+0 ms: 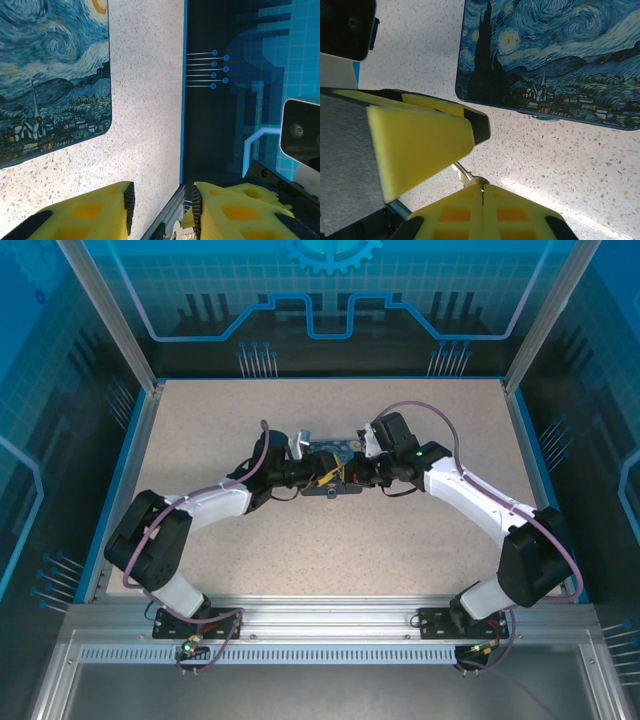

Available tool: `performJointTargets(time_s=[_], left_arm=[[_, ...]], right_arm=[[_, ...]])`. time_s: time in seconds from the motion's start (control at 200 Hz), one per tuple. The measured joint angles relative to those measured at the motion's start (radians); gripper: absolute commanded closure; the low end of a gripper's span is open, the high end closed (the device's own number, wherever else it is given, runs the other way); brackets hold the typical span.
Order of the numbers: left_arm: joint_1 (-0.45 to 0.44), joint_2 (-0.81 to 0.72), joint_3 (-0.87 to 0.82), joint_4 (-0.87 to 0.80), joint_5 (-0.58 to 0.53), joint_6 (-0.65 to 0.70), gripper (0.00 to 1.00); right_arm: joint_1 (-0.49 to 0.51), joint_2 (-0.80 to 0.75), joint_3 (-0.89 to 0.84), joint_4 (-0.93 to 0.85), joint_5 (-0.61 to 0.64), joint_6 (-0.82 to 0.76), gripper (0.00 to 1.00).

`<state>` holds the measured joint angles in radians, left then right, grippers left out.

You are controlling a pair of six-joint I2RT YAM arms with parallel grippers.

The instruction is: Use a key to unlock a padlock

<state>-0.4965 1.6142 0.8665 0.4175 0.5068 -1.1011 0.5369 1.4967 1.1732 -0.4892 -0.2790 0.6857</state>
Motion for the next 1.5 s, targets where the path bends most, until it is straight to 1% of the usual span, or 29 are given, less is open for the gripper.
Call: performJointTargets(time_s=[0.185, 0.39, 0.44, 0.475, 0.525, 0.56, 0.615, 0.705, 0.805, 0.83, 0.845, 1.02, 1.165, 1.301, 1.406, 1.501], left_arm=[[-0.011, 0.008, 0.014, 0.001, 0.0, 0.0, 0.74], [-0.014, 0.008, 0.018, 0.007, 0.003, -0.001, 0.93], [-0.015, 0.008, 0.018, 0.007, 0.003, 0.0, 1.0], [-0.015, 0.008, 0.019, 0.007, 0.004, 0.003, 1.0], [-0.015, 0.008, 0.019, 0.007, 0.004, 0.001, 1.0], [-0.015, 0.008, 0.019, 0.006, 0.004, 0.0, 1.0], [-0.016, 0.008, 0.019, 0.006, 0.004, 0.0, 1.0], [-0.016, 0.008, 0.019, 0.006, 0.003, 0.001, 1.0], [-0.016, 0.008, 0.019, 0.002, 0.003, 0.002, 1.0], [-0.016, 0.008, 0.019, 0.0, 0.003, 0.003, 1.0], [-0.016, 0.008, 0.019, -0.001, 0.003, 0.003, 1.0], [-0.016, 0.008, 0.032, -0.009, 0.003, 0.004, 1.0], [-0.016, 0.005, 0.06, -0.019, -0.005, 0.008, 1.0], [-0.015, -0.009, 0.087, -0.028, -0.017, 0.011, 1.0], [-0.011, -0.015, 0.115, -0.031, -0.026, 0.012, 1.0], [-0.006, -0.02, 0.135, -0.032, -0.04, 0.012, 1.0]], right_arm=[[0.0, 0.0, 0.0, 0.004, -0.003, 0.0, 1.0], [0.0, 0.0, 0.0, 0.004, -0.003, 0.0, 1.0], [0.0, 0.0, 0.0, 0.004, -0.002, 0.0, 1.0], [0.0, 0.0, 0.0, 0.004, -0.002, 0.0, 1.0], [0.0, 0.0, 0.0, 0.003, -0.002, 0.0, 0.93], [0.0, 0.0, 0.0, 0.003, 0.0, 0.0, 0.84], [0.0, -0.002, 0.0, 0.003, 0.004, -0.001, 0.64], [-0.007, -0.027, -0.007, -0.007, 0.017, 0.006, 0.44], [-0.027, -0.088, -0.028, -0.009, 0.017, 0.011, 0.15], [-0.034, -0.105, -0.033, -0.011, 0.018, 0.01, 0.03], [-0.039, -0.114, -0.035, -0.011, 0.016, 0.006, 0.01], [-0.087, -0.175, -0.042, -0.019, 0.051, 0.003, 0.0], [-0.129, -0.176, -0.041, -0.041, 0.089, 0.004, 0.0], [-0.203, -0.145, -0.011, -0.079, 0.077, 0.011, 0.0], [-0.257, -0.135, -0.034, -0.039, 0.061, 0.048, 0.0], [-0.275, -0.16, -0.115, 0.047, 0.062, 0.094, 0.0]])
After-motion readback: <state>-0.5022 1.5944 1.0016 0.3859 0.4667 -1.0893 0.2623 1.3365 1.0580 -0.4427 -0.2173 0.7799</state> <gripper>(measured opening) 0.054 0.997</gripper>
